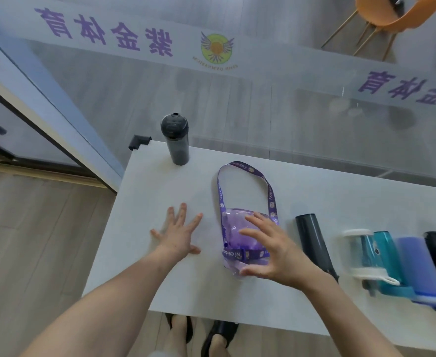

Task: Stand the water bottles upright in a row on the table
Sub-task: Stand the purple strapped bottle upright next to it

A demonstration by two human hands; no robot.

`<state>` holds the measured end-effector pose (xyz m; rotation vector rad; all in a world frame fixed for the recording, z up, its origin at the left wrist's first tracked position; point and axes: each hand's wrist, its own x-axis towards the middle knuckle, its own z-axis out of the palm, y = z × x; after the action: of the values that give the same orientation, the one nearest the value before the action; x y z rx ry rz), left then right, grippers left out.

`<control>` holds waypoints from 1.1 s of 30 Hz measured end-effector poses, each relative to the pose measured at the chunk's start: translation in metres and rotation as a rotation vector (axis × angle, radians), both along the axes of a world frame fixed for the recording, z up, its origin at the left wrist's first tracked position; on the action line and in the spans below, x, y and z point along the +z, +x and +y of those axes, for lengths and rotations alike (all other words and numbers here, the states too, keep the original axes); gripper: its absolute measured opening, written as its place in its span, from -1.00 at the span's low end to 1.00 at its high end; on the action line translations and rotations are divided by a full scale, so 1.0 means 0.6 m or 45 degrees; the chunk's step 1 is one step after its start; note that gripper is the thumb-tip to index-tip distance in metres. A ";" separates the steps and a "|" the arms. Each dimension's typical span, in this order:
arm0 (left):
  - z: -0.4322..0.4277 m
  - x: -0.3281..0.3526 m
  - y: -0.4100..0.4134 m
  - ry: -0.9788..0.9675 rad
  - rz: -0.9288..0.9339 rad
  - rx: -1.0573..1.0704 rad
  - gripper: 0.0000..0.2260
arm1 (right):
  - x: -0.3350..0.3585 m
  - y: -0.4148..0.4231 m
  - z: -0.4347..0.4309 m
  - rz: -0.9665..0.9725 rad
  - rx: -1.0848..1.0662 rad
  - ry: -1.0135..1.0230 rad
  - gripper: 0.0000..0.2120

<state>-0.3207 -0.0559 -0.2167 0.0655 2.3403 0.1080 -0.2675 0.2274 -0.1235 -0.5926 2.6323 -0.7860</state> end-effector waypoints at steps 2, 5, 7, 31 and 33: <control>-0.001 -0.002 -0.001 -0.017 0.000 -0.001 0.00 | -0.008 0.003 0.003 0.015 0.178 0.178 -0.10; -0.003 -0.011 0.000 -0.015 0.005 0.006 0.00 | -0.017 0.003 0.006 0.132 0.338 0.318 -0.27; -0.005 -0.014 0.000 -0.015 0.005 0.011 0.01 | -0.017 -0.001 0.008 0.193 0.352 0.285 -0.48; -0.002 0.005 -0.001 -0.001 -0.028 0.016 -0.03 | 0.091 -0.233 -0.014 0.047 0.156 0.154 -0.81; -0.002 0.005 -0.002 0.001 -0.032 0.014 -0.03 | 0.085 -0.279 -0.021 -0.072 0.123 0.199 -0.80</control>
<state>-0.3218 -0.0569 -0.2136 0.0512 2.3155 0.1149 -0.4346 0.2146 -0.0723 -0.6390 2.5624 -0.5546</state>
